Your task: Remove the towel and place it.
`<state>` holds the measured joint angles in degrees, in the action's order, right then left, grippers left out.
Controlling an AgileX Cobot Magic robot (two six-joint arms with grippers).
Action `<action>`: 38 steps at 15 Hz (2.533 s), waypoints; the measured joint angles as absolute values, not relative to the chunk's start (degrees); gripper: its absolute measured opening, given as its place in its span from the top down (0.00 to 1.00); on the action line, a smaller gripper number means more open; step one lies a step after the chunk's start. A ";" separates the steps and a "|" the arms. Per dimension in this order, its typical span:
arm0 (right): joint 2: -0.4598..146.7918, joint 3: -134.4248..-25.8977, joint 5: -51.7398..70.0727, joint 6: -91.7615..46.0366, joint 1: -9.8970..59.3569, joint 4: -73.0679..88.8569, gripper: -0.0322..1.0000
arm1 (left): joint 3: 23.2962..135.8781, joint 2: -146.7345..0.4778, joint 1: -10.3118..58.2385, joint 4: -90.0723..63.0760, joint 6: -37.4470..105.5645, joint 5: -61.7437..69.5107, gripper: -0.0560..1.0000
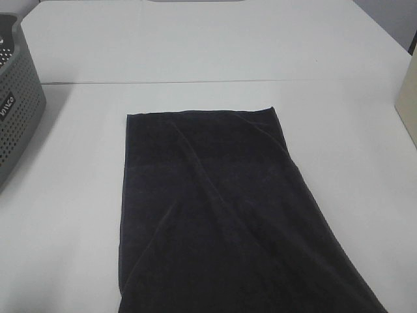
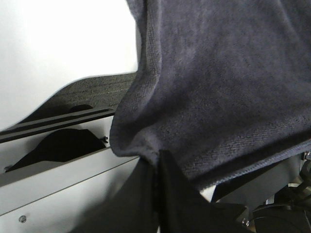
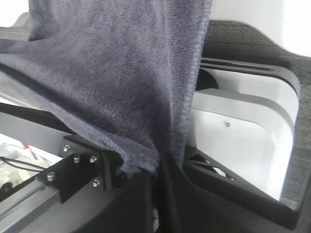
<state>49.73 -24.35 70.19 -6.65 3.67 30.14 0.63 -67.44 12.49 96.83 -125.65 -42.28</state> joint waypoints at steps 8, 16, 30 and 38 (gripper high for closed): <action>49.68 -18.68 69.84 -8.14 3.61 35.01 0.96 | 0.63 -68.93 12.49 98.03 -123.53 -39.36 0.95; 49.68 -17.70 69.61 -9.11 3.55 35.47 0.74 | 0.40 -69.04 12.49 99.41 -122.15 -37.41 0.79; 56.84 -48.82 68.87 -6.47 3.09 17.65 0.32 | 33.92 -72.02 12.38 100.32 -123.01 -25.73 0.26; 72.42 -64.34 41.31 -9.40 3.09 14.84 0.32 | 68.75 -90.01 12.38 97.23 -86.80 16.27 0.28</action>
<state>72.42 -64.34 41.31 -9.40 3.09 14.84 68.75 -90.01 12.38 97.23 -86.80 16.27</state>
